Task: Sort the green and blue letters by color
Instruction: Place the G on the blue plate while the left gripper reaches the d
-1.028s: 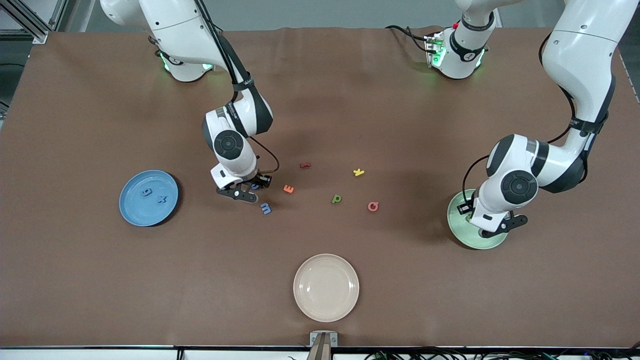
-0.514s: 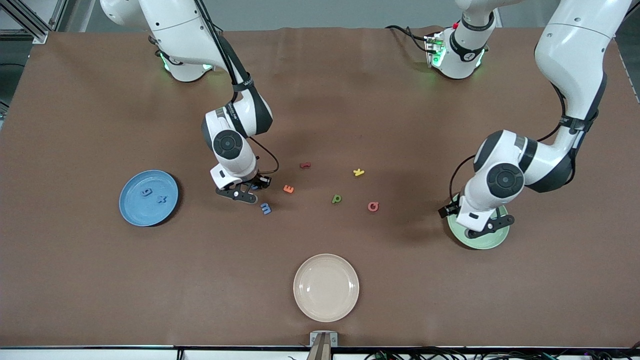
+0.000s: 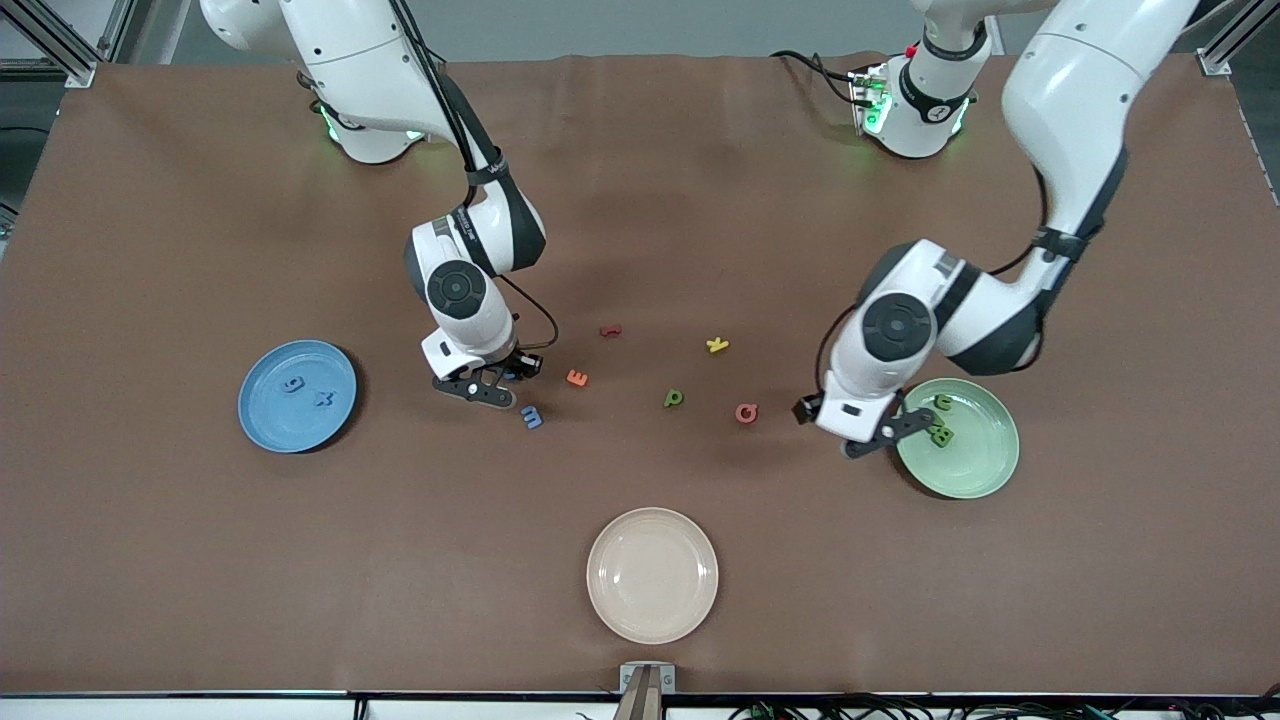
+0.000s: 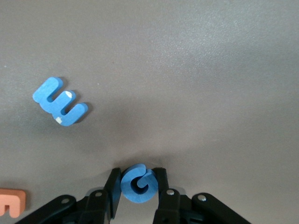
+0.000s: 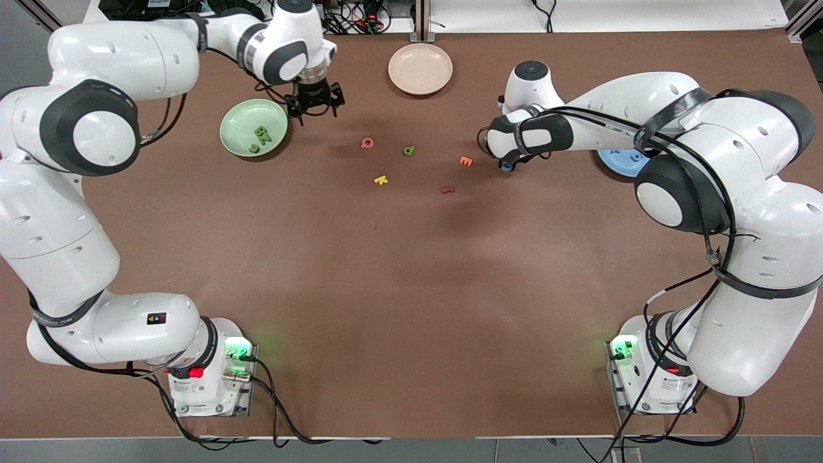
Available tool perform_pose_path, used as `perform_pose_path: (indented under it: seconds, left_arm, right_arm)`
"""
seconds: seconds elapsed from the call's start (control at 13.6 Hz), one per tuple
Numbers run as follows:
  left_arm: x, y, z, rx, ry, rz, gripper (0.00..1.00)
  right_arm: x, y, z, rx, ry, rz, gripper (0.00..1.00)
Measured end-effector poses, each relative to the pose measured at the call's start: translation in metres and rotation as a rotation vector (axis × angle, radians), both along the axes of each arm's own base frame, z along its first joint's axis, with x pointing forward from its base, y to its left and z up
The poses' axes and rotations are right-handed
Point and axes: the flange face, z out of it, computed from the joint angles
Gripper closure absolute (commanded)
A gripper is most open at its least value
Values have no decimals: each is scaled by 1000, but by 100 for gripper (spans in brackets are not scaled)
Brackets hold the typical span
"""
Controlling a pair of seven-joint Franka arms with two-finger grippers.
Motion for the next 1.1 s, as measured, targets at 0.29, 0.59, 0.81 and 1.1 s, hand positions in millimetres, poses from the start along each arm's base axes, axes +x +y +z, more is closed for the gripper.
perform_pose_path:
  seconds: [0.29, 0.59, 0.81, 1.1]
  left_arm:
    - [-21, -72, 5, -25, -29, 23, 0]
    - [-25, -120, -7, -69, -31, 65, 0]
    - [-19, -134, -17, -134, -53, 73, 0]
    - [-35, -169, -24, -154, -53, 51, 3]
  right_arm:
    - [4, -8, 6, -6, 18, 23, 87]
    - [34, -71, 50, 31, 71, 125, 87]
    - [55, -143, 68, 69, 83, 225, 87]
    - [71, -244, 66, 99, 79, 373, 87]
